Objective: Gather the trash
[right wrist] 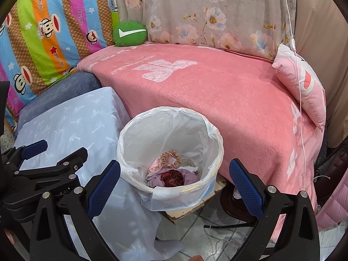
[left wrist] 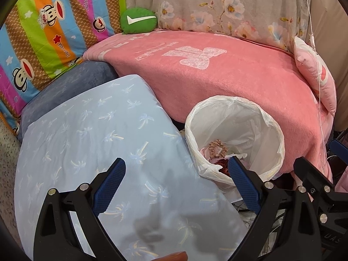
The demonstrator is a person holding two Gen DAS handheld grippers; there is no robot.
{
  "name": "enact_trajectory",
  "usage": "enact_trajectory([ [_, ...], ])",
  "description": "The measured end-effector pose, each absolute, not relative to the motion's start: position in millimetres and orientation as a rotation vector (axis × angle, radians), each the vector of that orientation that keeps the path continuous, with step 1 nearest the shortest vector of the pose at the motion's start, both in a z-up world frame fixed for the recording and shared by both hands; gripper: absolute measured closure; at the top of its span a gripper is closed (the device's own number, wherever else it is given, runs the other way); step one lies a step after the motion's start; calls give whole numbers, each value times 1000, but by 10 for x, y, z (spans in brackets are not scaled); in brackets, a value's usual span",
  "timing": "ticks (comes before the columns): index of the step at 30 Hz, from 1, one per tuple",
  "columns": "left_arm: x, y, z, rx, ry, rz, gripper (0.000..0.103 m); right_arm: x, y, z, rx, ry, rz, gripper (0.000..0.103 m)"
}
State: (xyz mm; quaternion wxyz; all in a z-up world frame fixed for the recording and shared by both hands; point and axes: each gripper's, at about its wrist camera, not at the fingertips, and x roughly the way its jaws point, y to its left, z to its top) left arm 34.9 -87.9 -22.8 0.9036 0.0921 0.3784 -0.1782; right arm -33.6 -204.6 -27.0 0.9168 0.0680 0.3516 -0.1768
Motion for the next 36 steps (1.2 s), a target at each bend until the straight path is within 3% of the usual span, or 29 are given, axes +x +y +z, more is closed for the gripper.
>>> enact_trajectory([
  [36, 271, -835, -194, 192, 780, -349, 12, -457, -2007, -279, 126, 731, -382, 5],
])
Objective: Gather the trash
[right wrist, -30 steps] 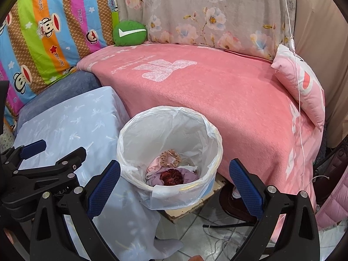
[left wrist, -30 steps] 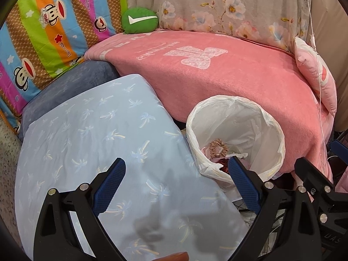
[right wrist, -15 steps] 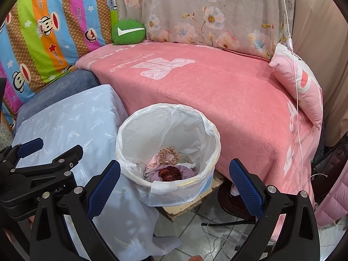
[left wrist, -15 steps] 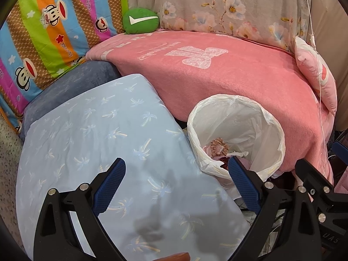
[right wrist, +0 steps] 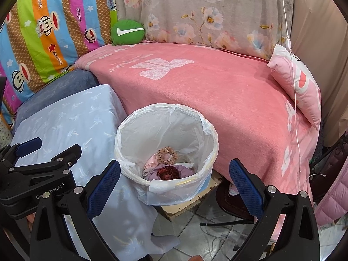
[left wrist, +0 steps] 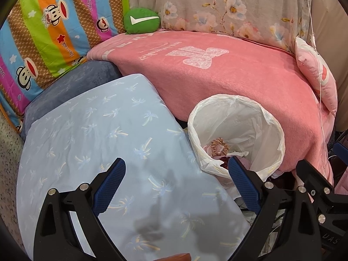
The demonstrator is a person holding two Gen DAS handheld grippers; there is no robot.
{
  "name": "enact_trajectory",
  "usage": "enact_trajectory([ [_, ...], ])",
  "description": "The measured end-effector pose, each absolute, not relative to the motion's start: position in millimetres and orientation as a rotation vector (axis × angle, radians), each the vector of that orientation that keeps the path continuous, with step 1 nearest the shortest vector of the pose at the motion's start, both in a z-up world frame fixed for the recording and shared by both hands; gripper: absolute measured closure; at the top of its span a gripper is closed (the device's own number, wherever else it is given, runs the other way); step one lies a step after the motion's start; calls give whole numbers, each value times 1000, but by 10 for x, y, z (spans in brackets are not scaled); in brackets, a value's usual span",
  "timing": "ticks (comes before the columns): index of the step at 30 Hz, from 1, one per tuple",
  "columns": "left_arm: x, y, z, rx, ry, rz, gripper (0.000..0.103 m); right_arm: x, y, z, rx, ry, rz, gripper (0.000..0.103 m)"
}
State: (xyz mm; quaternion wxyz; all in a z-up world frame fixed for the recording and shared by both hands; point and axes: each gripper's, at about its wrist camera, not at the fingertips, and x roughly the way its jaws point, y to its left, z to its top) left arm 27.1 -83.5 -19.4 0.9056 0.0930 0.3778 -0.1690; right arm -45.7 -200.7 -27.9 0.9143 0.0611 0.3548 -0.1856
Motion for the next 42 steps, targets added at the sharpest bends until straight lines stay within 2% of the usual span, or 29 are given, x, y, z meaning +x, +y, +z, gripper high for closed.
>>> enact_trajectory([
  [42, 233, -837, -220, 194, 782, -340, 12, -485, -2024, -261, 127, 727, -388, 5],
])
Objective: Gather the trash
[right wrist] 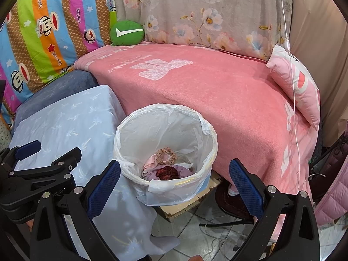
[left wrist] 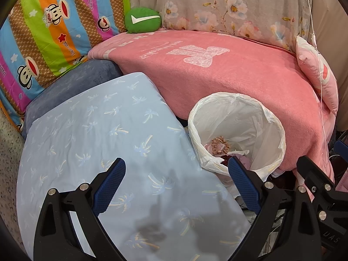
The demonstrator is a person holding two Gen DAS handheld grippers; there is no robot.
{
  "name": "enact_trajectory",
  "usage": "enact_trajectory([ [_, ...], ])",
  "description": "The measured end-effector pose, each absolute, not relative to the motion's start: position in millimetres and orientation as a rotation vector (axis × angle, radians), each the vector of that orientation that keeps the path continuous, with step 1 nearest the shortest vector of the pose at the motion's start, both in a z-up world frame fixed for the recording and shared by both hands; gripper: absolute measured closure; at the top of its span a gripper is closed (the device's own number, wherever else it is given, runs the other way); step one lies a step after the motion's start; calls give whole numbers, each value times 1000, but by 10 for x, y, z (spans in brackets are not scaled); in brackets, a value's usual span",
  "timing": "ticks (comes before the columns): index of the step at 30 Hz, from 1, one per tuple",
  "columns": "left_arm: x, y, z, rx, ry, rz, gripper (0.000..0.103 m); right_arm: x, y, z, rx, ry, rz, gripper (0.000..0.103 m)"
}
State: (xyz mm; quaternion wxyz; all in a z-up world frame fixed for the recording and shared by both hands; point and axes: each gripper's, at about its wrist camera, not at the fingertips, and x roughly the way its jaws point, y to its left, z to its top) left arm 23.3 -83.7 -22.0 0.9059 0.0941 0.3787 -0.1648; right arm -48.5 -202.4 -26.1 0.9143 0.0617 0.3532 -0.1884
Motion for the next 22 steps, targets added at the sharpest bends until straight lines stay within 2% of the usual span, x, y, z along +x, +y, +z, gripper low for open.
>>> enact_trajectory([
  [22, 225, -843, -246, 195, 799, -352, 12, -473, -2017, -206, 129, 719, -395, 5],
])
